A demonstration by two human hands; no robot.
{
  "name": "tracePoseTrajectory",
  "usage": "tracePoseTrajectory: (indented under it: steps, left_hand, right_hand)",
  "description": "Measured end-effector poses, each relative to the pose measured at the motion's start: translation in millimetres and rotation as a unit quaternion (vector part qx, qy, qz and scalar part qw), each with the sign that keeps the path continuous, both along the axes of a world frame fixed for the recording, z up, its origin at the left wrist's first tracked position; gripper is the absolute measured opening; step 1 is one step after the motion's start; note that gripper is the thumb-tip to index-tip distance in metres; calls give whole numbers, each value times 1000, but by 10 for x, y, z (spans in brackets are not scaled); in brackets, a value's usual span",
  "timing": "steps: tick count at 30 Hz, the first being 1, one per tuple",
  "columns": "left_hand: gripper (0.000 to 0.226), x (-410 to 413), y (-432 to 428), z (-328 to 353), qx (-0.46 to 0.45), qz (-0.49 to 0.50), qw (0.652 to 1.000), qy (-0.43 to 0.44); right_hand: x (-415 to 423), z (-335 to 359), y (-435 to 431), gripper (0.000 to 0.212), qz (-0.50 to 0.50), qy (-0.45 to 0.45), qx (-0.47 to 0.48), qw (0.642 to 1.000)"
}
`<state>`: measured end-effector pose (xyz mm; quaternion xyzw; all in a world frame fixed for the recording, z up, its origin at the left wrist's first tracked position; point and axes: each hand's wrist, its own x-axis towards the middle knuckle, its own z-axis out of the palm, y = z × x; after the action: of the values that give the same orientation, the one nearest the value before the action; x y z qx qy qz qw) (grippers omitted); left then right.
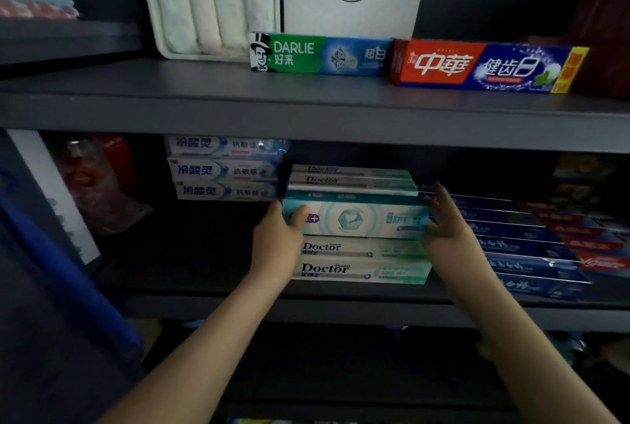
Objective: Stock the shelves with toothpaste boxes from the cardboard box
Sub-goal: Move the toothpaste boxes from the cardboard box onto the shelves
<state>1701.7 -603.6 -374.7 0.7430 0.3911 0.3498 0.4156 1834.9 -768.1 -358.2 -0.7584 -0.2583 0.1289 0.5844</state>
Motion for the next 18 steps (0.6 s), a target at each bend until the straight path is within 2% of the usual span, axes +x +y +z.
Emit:
tracePoseTrajectory:
  steps: [2,4,7,13,18]
  left_hand:
    - [31,2,16,-5,2,6,1000,2]
    - [19,-20,-5,-18,10,3,1000,-12]
    - [15,-50,-67,-46,28,4,999,-39]
    - [15,18,-13,-19,29,18,999,-24]
    - [27,75,14,-22,21,14,1000,-10]
  right_hand:
    - [65,-7,23,76,-11,61,36,997]
    - [108,-26,37,66,-20,88,34,995]
    - [150,-28,28,56,-18,53,-11,998]
    - [193,-44,92,51,11,31,14,999]
    - [241,-28,124,46,27,73,47,996]
